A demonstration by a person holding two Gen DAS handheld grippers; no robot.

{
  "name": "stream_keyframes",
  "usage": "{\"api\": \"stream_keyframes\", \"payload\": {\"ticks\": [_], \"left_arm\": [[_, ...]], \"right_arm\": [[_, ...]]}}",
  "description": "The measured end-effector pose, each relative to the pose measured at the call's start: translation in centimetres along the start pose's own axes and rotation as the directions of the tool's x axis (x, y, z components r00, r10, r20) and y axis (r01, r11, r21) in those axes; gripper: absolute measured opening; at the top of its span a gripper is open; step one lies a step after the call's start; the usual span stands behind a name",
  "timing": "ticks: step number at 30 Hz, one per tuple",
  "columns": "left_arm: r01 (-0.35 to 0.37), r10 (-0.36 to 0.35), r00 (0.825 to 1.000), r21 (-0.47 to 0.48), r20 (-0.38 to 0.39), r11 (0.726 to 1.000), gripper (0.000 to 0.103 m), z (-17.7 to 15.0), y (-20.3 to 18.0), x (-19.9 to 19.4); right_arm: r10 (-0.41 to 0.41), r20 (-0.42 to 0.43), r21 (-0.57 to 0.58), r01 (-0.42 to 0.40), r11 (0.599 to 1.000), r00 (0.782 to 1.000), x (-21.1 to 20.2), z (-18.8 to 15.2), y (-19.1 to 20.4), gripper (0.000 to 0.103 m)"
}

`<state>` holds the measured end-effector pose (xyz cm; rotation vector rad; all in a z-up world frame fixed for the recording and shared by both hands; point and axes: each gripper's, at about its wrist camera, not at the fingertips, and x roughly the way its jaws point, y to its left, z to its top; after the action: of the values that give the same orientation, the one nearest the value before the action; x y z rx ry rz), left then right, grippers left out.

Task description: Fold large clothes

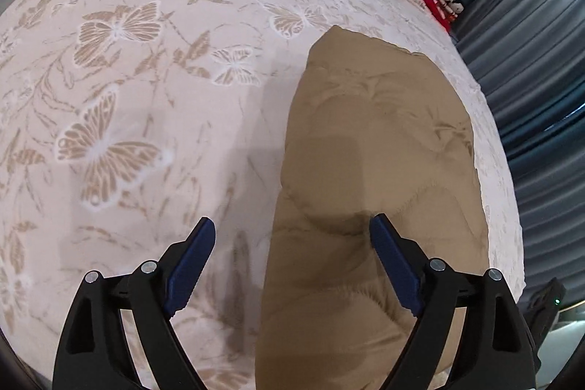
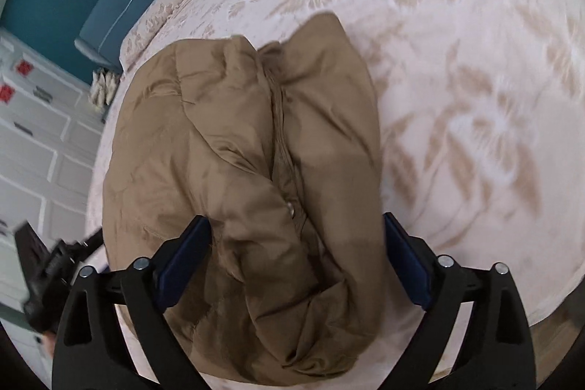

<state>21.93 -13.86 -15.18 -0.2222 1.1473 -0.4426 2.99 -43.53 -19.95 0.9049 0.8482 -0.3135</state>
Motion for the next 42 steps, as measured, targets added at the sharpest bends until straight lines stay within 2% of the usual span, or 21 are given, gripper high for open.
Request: {"api": "stream_keyframes", "payload": {"ticks": [3, 7, 10, 16, 17, 22, 25, 29, 36, 39, 42], "left_arm": [[0.061, -0.061, 0.998, 0.01, -0.011, 0.998, 0.088, -0.2, -0.3, 0.7], [0.168, -0.169, 0.984, -0.021, -0.059, 0.986, 0.095, 0.1, -1.0, 2.7], [0.148, -0.148, 0.986, -0.003, -0.075, 0.989, 0.098, 0.3, -2.6, 3.6], [0.077, -0.074, 0.996, 0.063, -0.048, 0.995, 0.098, 0.3, -5.2, 3.1], [0.065, -0.062, 0.997, 0.089, -0.041, 0.994, 0.098, 0.2, -5.7, 3.0], [0.015, -0.015, 1.0, 0.226, -0.002, 0.974, 0.093, -0.3, -7.9, 1.5], [0.012, -0.022, 0.999, 0.288, 0.031, 0.958, 0.084, -0.1, -8.8, 0.3], [0.018, -0.051, 0.995, 0.36, 0.083, 0.933, 0.079, 0.5, -9.6, -2.0], [-0.02, -0.071, 0.98, 0.442, 0.188, 0.897, 0.077, 1.0, -9.7, -6.1], [-0.033, -0.071, 0.975, 0.453, 0.212, 0.891, 0.077, 1.6, -8.2, -7.1], [-0.054, -0.05, 0.973, 0.436, 0.225, 0.898, 0.077, 2.5, -6.2, -7.3]], "right_arm": [[0.068, -0.01, 0.07, -0.067, 0.995, 0.998, 1.0, -0.3, -0.8, 0.096], [0.107, -0.003, 0.075, -0.106, 0.991, 0.994, 1.7, -0.2, -0.7, 0.098], [0.128, -0.004, 0.077, -0.127, 0.989, 0.992, 2.4, 0.1, -0.4, 0.098], [0.176, -0.004, 0.099, -0.174, 0.98, 0.984, 3.6, 1.2, -0.1, 0.098], [0.178, -0.004, 0.095, -0.177, 0.98, 0.984, 3.7, 1.3, 0.2, 0.096], [0.213, -0.019, 0.087, -0.21, 0.974, 0.977, 3.3, 2.0, 1.0, 0.053], [0.183, -0.006, 0.044, -0.182, 0.982, 0.983, 2.1, 2.1, 1.8, 0.035], [0.106, 0.043, -0.085, -0.102, 0.991, 0.993, 0.4, 1.4, 4.7, 0.027], [0.107, 0.075, -0.185, -0.091, 0.978, 0.991, -0.4, -0.2, 9.1, 0.024], [0.13, 0.079, -0.221, -0.11, 0.969, 0.988, -0.3, -0.7, 11.4, 0.022], [0.124, 0.055, -0.255, -0.106, 0.961, 0.991, 1.5, -0.3, 14.0, 0.022]]}}
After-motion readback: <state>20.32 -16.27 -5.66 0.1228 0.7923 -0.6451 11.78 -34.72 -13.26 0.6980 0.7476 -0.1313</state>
